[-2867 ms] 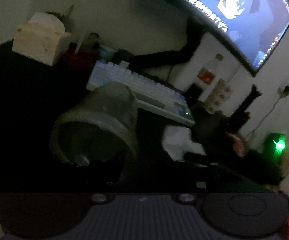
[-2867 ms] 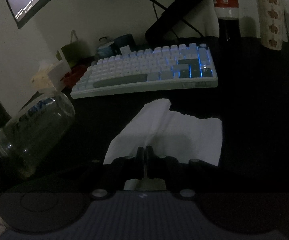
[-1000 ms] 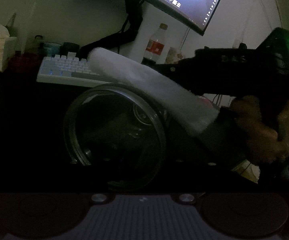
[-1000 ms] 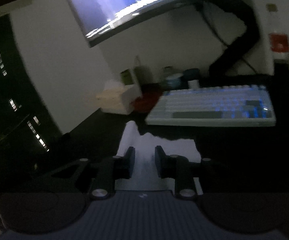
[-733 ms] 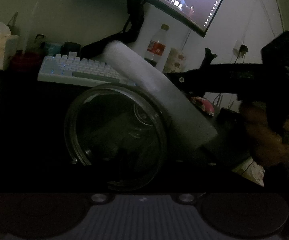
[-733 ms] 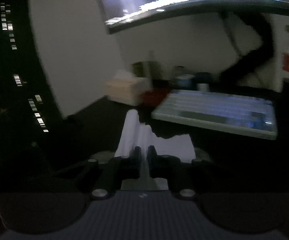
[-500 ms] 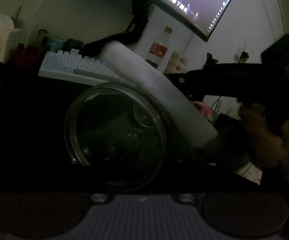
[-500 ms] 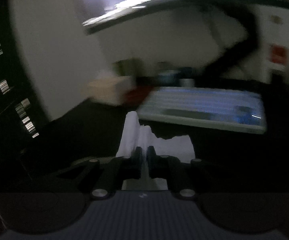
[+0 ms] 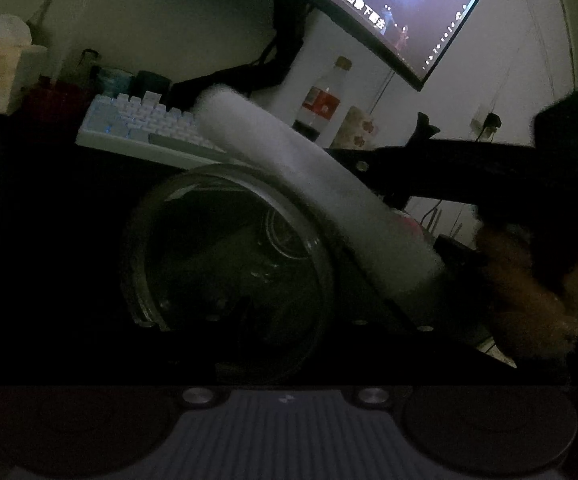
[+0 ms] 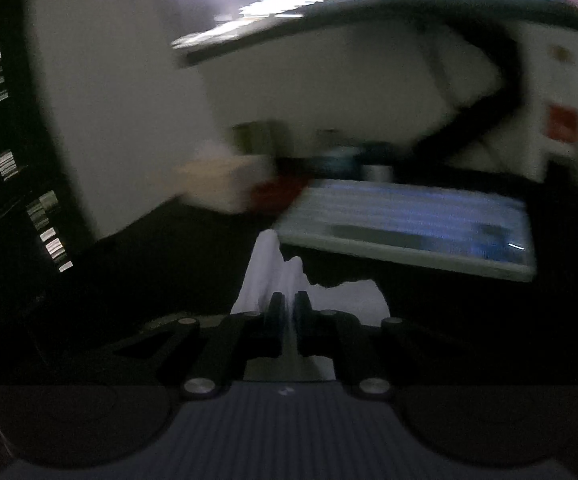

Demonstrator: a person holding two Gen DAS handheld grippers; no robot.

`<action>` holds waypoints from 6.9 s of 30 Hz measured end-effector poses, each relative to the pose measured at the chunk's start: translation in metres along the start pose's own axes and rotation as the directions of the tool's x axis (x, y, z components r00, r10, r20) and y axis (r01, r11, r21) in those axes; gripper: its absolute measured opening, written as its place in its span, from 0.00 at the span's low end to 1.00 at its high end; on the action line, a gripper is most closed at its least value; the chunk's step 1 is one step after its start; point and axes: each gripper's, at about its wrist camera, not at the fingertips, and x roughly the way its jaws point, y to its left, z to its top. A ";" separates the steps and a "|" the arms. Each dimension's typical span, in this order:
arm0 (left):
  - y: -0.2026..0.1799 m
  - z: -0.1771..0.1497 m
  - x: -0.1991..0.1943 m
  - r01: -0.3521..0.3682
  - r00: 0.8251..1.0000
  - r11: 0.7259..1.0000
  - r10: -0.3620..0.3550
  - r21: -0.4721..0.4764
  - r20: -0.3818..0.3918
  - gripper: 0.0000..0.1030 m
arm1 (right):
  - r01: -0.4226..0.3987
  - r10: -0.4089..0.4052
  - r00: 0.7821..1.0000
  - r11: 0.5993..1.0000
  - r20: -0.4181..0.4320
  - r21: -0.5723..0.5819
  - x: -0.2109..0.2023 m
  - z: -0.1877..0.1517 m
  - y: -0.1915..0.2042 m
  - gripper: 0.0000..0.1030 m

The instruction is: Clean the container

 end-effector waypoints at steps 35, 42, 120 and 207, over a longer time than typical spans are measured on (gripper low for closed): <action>0.011 -0.003 -0.015 0.073 0.997 0.997 -0.073 0.015 0.002 0.35 | 0.096 -0.097 0.995 0.995 0.019 0.028 -0.005 -0.003 0.001 0.07; -0.003 -0.003 -0.031 0.109 0.994 0.987 -0.110 0.117 0.004 0.39 | 0.117 -0.117 0.992 0.993 0.047 0.002 0.004 -0.003 -0.001 0.07; 0.021 -0.003 -0.018 -0.028 0.996 1.000 0.027 0.005 0.079 0.92 | 0.072 -0.070 0.997 0.993 -0.026 0.089 0.004 0.007 0.008 0.12; 0.031 -0.003 -0.017 0.046 0.994 0.998 -0.042 -0.041 0.098 0.94 | 0.126 -0.117 0.987 0.989 -0.109 0.073 0.014 0.028 0.006 0.07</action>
